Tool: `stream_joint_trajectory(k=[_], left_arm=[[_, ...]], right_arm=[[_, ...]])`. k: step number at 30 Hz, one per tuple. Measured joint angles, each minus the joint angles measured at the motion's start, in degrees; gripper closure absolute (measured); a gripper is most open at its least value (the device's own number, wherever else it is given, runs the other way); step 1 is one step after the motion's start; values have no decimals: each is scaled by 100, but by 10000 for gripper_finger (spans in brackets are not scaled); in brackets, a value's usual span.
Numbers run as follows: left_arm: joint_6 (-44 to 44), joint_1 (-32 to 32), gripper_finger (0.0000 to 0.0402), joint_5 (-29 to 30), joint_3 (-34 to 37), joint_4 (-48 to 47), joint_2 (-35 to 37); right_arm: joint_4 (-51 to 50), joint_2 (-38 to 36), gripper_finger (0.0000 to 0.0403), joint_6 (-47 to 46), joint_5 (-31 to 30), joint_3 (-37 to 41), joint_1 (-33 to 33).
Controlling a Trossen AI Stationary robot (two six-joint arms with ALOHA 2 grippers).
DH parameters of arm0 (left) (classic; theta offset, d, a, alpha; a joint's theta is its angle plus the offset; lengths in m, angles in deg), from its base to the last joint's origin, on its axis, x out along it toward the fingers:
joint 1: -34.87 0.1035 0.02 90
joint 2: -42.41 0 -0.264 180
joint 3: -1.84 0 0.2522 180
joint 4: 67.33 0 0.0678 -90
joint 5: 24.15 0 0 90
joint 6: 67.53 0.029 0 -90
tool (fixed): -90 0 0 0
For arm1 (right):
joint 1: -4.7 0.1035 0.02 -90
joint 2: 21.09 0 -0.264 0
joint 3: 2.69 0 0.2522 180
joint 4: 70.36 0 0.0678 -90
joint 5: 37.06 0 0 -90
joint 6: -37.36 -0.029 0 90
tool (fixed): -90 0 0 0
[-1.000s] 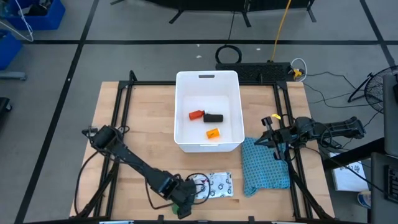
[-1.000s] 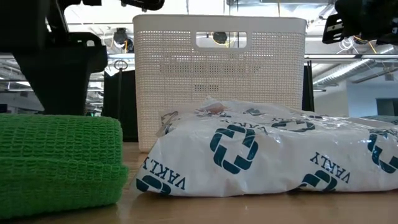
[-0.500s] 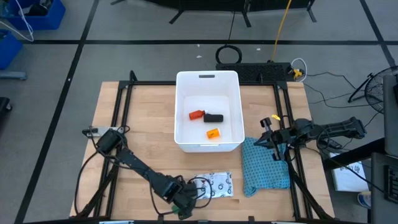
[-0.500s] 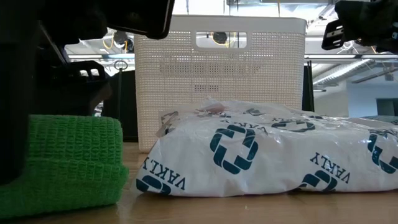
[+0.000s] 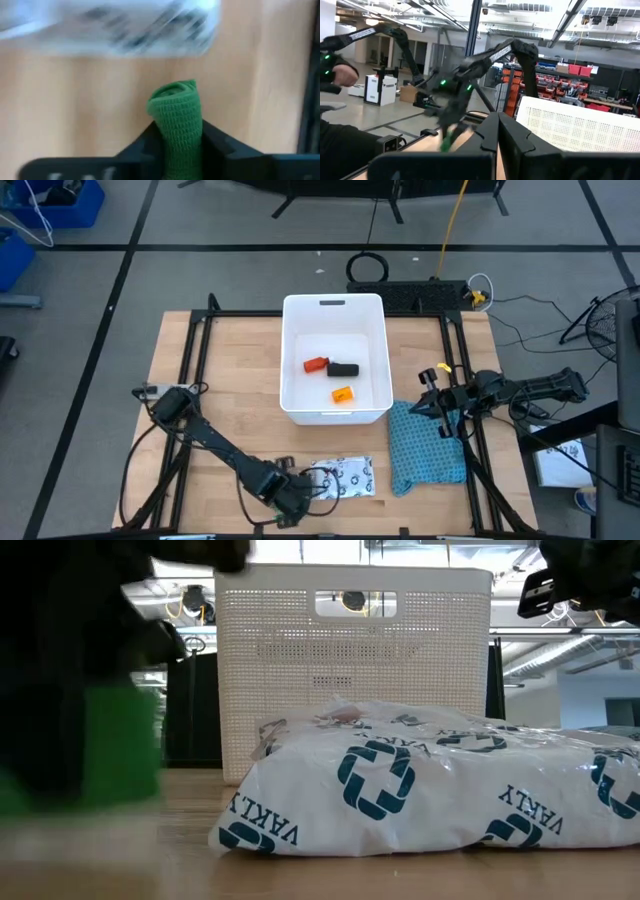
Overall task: Pick & place medical supplies in basket/bin
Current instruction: Put the green bandage into the white bin
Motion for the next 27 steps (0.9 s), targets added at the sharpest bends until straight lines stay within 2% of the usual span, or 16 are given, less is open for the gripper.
stream_joint_trajectory(k=[2, 5, 8, 10, 14, 16, 18, 20, 21, 24, 26, 27], left_arm=[[121, -45, 345, 362, 11, -362, 419], [258, -198, 347, 1296, -5, -849, 1120], [453, -513, 321, 2239, 159, -1217, 1880], [680, -794, 297, 2820, 346, -1100, 2483], [976, -1321, 279, 3993, 1069, -1090, 3768], [1160, -1463, 284, 4515, 1567, -971, 4485], [1661, -1427, 296, 4871, 2146, -456, 5292], [2595, -1180, 311, 4845, 2809, 542, 6111], [3217, -974, 318, 4601, 3169, 1222, 6474], [5100, -158, 334, 3243, 4218, 3368, 7397], [5873, 303, 338, 2429, 4830, 4243, 7962], [6072, 508, 338, 2236, 5105, 4501, 8236]], right_arm=[[-2, 0, 403, -73, 2, 1, 0], [-15, 0, 403, -141, 15, 2, 0], [-107, 0, 403, -223, 17, 2, 2], [-184, 0, 403, -226, 19, 2, 7], [-263, 0, 403, -230, 17, 2, 7], [-324, 0, 403, -230, 17, 2, 7], [-327, 0, 403, -248, 18, 2, 7], [-341, 0, 403, -294, 18, 2, 7], [-352, 0, 403, -320, 20, 3, 7], [-438, 0, 403, -419, 18, 6, 7], [-485, 2, 403, -467, 18, 7, 7], [-482, 0, 403, -479, 20, 7, 7]])
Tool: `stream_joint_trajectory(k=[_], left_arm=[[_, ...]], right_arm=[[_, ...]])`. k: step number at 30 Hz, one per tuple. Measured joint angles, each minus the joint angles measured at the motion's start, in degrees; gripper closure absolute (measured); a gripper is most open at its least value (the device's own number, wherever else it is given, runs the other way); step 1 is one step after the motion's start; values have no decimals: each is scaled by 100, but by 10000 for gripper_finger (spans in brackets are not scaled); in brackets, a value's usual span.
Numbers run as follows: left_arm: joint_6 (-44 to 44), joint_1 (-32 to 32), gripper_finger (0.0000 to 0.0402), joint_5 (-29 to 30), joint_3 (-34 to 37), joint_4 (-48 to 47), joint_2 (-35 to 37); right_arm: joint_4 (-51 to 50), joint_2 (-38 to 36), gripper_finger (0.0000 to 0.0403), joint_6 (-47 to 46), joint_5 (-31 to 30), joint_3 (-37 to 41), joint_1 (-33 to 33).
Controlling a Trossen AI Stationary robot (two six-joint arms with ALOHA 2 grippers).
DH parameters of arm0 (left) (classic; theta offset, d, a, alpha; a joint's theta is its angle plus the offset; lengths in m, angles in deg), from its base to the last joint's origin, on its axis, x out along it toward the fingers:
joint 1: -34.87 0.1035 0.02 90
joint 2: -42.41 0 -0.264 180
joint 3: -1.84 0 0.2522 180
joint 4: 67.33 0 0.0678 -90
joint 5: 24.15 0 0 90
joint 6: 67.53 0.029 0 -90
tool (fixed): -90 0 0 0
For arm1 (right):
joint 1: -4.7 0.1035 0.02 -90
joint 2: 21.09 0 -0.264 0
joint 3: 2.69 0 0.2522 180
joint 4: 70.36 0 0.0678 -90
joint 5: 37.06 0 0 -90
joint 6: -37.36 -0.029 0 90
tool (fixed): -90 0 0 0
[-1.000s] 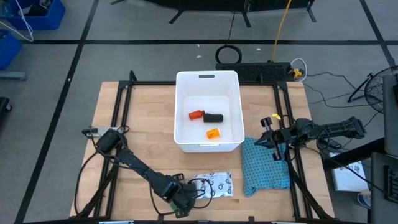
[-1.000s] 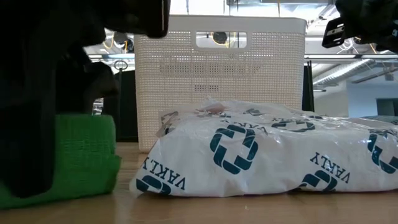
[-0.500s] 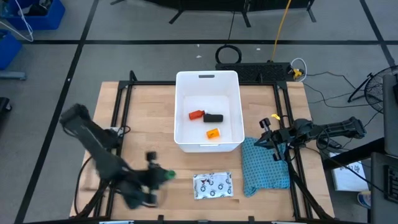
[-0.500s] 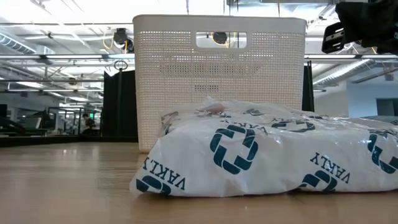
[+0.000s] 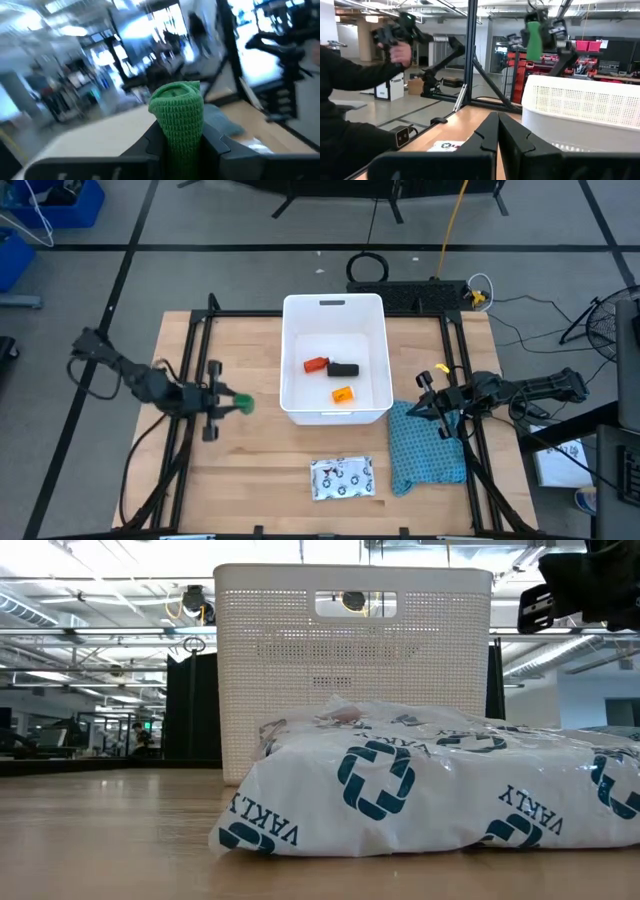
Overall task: Pick & place medical supplies in basket/bin
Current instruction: Put the green bandage into the white bin
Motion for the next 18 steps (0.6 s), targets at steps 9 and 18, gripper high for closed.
stream_joint_trajectory(k=[9, 18], left_arm=[[-453, 1590, 327, -212, 1815, 1198, 1430], [-2239, 2963, 333, -209, 1390, 1116, 1423]], right_arm=[[471, 0, 403, 573, -9, 0, 0], [902, 0, 403, 900, -48, 0, 0]])
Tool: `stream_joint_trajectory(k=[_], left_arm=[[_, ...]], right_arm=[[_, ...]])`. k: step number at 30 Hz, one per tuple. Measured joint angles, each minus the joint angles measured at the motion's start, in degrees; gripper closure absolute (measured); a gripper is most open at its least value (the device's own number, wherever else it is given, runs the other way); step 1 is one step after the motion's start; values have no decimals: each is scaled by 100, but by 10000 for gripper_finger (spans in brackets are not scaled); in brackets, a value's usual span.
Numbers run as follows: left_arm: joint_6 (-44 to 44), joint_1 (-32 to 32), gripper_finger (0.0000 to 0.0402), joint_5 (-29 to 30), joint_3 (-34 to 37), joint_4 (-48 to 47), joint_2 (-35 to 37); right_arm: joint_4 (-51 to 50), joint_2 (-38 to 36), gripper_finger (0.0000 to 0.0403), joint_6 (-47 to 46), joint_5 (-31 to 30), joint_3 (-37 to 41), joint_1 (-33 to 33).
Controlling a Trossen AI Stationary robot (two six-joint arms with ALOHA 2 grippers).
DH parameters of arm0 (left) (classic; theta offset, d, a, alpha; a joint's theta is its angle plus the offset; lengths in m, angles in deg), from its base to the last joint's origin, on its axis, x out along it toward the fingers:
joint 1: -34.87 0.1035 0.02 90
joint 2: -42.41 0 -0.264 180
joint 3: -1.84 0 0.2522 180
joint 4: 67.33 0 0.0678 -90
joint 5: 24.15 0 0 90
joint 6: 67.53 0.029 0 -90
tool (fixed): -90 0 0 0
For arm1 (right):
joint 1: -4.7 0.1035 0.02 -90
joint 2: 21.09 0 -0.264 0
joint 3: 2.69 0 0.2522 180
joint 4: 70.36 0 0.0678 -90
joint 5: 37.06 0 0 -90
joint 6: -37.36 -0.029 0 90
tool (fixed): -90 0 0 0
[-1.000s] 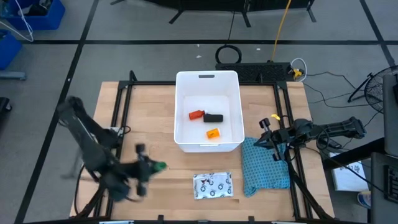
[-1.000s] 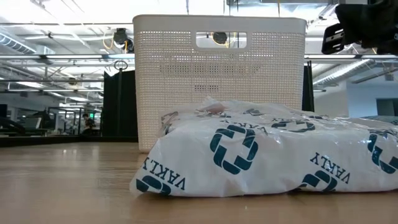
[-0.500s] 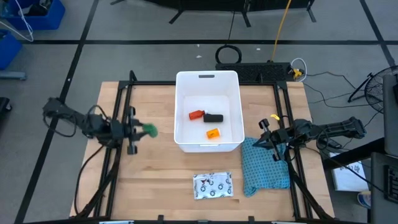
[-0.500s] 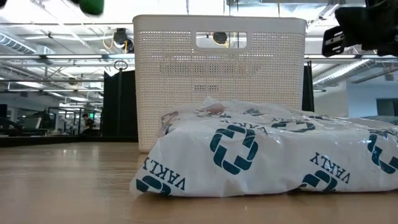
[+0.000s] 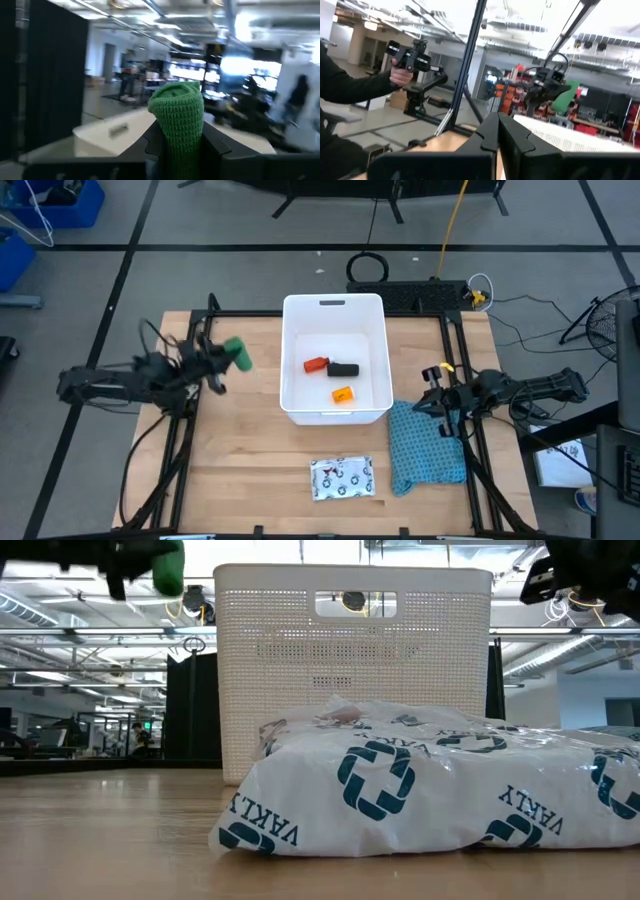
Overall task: Pick & place medical supplies in basket/bin
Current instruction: Put the green bandage into the white bin
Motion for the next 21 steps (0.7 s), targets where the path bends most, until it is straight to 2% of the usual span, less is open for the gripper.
stream_joint_trajectory(k=[2, 5, 11, 15, 19, 21], left_arm=[[-39, 305, 333, 0, -697, -497, -332], [169, 777, 334, -74, -1943, -1274, -1386], [803, 1615, 334, -1518, -4734, -3003, -4398], [1183, 1868, 334, -2173, -6361, -4262, -6434], [1455, 1909, 334, -2690, -7642, -5320, -7848], [1413, 1864, 334, -2898, -8022, -5453, -8354]], right_arm=[[122, -2, 403, 2, 2, 0, 0], [187, -2, 403, 115, 1, 0, 0], [42, 2, 403, 154, -133, 0, 0], [-199, 3, 403, 198, -149, 0, 0], [-352, 3, 403, 258, -150, 0, 0], [-453, 5, 403, 270, -151, 0, 0]])
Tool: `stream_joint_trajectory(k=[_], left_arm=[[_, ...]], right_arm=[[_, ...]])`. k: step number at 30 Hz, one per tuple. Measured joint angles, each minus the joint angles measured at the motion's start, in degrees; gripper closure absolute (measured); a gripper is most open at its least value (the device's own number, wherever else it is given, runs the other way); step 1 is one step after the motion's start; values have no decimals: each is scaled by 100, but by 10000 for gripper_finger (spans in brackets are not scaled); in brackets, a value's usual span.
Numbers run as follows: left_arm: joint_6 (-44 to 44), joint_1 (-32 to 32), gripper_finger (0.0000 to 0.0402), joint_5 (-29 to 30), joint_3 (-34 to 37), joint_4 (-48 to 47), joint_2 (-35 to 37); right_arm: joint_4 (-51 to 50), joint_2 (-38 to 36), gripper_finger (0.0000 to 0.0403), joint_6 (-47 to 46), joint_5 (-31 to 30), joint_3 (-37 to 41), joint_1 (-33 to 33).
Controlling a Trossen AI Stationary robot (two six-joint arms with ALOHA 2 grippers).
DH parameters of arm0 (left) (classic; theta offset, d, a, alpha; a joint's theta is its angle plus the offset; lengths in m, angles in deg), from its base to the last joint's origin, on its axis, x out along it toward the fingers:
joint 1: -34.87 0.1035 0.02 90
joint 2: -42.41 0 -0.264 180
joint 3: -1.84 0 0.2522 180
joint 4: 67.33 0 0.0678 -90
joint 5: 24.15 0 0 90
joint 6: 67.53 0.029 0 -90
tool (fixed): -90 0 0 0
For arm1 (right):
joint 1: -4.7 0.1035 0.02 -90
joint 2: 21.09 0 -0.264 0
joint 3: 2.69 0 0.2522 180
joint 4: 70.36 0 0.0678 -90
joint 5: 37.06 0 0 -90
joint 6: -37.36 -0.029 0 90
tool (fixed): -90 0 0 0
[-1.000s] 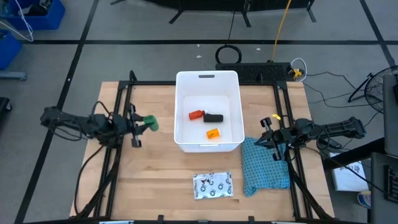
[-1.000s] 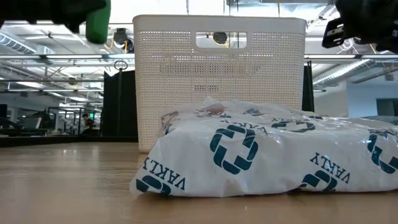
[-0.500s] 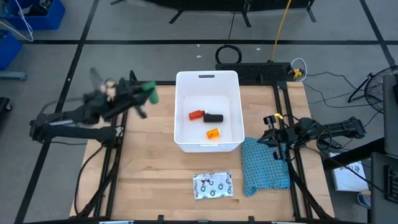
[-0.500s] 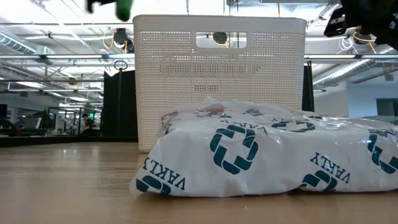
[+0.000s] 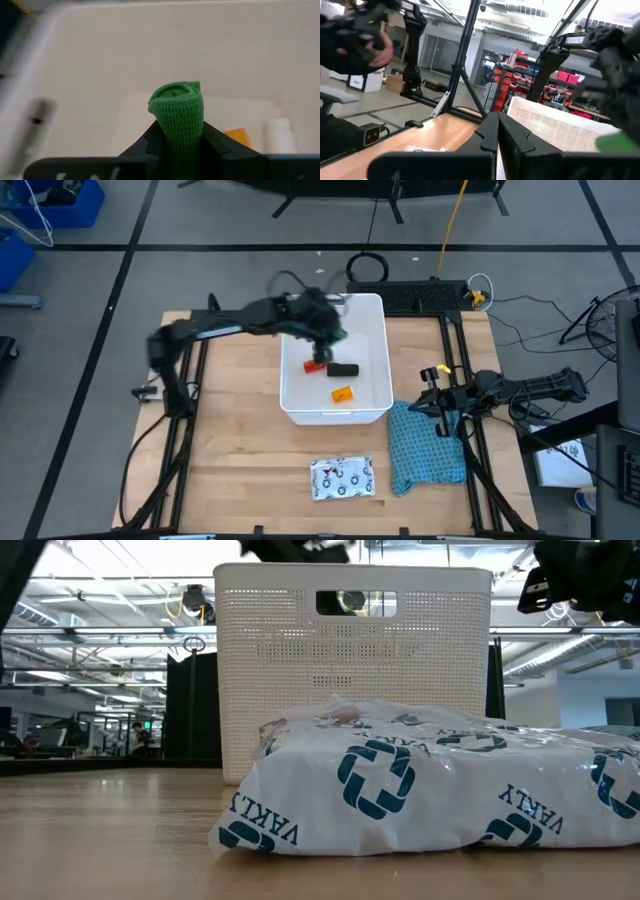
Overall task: Pick & place medical supplies in basket/bin
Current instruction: Put the green bandage into the white bin
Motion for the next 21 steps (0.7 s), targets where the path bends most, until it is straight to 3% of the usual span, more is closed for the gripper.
stream_joint_trajectory(k=[4, 8, 15, 21], left_arm=[[-283, -125, 334, -505, -342, -89, -737], [-350, -230, 334, -941, -254, -92, -1087], [-947, -290, 334, -1040, 18, -52, -1215], [-1171, -336, 334, -1058, 686, 331, -1233]], right_arm=[[-119, -3, 403, 34, -130, 0, 0], [-200, -3, 403, 34, -305, 0, -2], [-378, -1, 403, 10, -302, 0, -2], [-490, -3, 403, -5, -299, 0, -2]])
